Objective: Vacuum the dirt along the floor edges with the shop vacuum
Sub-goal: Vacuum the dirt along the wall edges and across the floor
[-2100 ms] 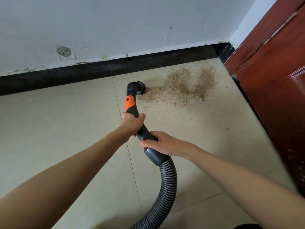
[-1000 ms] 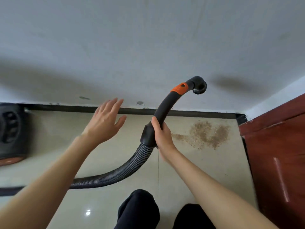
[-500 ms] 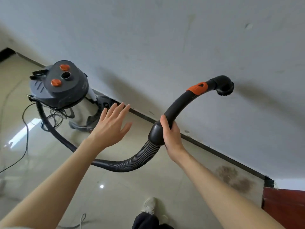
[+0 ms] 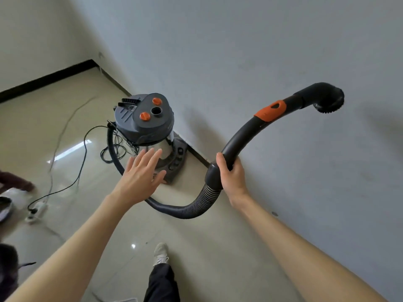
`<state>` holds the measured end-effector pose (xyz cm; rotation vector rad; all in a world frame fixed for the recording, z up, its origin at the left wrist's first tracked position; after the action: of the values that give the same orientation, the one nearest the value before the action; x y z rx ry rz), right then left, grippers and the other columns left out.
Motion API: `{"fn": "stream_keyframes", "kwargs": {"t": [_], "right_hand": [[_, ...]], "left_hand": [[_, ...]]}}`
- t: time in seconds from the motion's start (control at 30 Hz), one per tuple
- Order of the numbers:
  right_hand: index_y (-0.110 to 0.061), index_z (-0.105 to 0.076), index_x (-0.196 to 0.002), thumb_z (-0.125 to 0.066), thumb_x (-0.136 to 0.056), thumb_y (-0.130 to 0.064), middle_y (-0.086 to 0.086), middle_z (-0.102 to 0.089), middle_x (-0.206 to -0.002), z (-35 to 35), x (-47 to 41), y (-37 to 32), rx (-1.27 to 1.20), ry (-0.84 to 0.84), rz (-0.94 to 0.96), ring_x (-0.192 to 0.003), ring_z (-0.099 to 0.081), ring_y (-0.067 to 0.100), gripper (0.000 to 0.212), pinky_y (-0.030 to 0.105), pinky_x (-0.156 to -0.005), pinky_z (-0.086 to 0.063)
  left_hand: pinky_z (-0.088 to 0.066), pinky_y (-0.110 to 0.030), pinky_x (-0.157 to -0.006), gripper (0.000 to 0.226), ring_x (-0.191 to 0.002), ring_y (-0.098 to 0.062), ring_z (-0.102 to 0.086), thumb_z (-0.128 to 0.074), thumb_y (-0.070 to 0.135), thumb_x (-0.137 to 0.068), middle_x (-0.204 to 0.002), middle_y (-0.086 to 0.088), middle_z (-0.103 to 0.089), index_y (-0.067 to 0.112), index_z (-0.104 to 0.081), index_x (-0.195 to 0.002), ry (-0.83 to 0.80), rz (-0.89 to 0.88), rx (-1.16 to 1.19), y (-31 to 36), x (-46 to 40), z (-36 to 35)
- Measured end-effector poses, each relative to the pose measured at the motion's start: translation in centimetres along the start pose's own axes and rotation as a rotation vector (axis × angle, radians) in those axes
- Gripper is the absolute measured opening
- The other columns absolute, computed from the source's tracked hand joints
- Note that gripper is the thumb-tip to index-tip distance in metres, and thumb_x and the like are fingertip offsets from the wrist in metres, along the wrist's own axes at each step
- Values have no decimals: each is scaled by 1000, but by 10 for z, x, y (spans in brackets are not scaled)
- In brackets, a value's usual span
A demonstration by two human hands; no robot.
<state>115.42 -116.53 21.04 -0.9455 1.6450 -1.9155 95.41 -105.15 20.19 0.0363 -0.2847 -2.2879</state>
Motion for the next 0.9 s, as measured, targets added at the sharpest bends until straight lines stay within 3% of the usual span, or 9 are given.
{"fn": "stream_keyframes", "kwargs": {"t": [0.07,0.23,0.4,0.57,0.67,0.73,0.9], "right_hand": [[-12,-53,-105,-57,-95,-23,-8,-60,-86,-26,-19,-3,25,9,5,-78,-58,-1,15,12,-72,-45],[-16,-52,-110,-54,-97,-27,-10,-59,-88,-109,-75,-6,46,51,-40,-80,-57,2,17,0,-63,-40],[-23,-51,-107,-54,-96,-34,-9,-59,-94,-190,-126,0,32,91,-147,-85,-56,5,16,23,-82,-40],[-25,-51,-108,-56,-95,-35,-6,-61,-101,-243,-173,18,-2,118,-219,-101,-59,15,17,31,-94,-46],[-20,-52,-119,-56,-95,-33,-2,-60,-109,-264,-202,25,-8,126,-257,-106,-57,15,28,30,-96,-44],[-22,-51,-116,-56,-95,-32,-1,-60,-109,-275,-221,33,-10,126,-279,-103,-57,15,23,29,-94,-44],[-12,-53,-119,-57,-95,-25,-1,-62,-105,-306,-264,55,19,142,-299,-92,-61,8,28,14,-75,-44]], "left_hand": [[-15,-46,-114,73,-142,-25,-16,-17,56,-89,-152,-6,-25,14,-20,-149,-12,-3,1,-26,-17,3],[-5,-47,-118,63,-146,-28,-3,-34,42,-99,-158,-7,-11,18,-9,-152,-93,38,40,-105,-85,7],[-3,-47,-118,63,-146,-27,0,-32,42,-99,-158,-6,-9,19,-7,-152,-168,39,7,-187,-151,16],[-2,-48,-118,61,-146,-28,4,-30,43,-100,-159,-6,-5,20,-7,-152,-239,30,0,-236,-216,8],[1,-48,-117,61,-146,-28,7,-30,42,-100,-159,-7,-2,20,-7,-152,-271,23,-12,-255,-250,-4],[1,-49,-117,62,-146,-28,8,-31,43,-100,-159,-8,0,20,-6,-152,-294,20,-28,-268,-276,-15],[1,-48,-117,61,-146,-27,8,-30,43,-100,-159,-7,1,20,-6,-152,-391,92,6,-299,-344,-45]]}}
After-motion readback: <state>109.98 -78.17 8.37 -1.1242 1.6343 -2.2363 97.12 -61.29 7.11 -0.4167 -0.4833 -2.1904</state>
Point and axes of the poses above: each hand's wrist, its own x-axis away from the middle knuckle, its own z-axis out of the back of the hand, y = z × x, the point moved 1 cm from there along -x, towards the middle knuckle
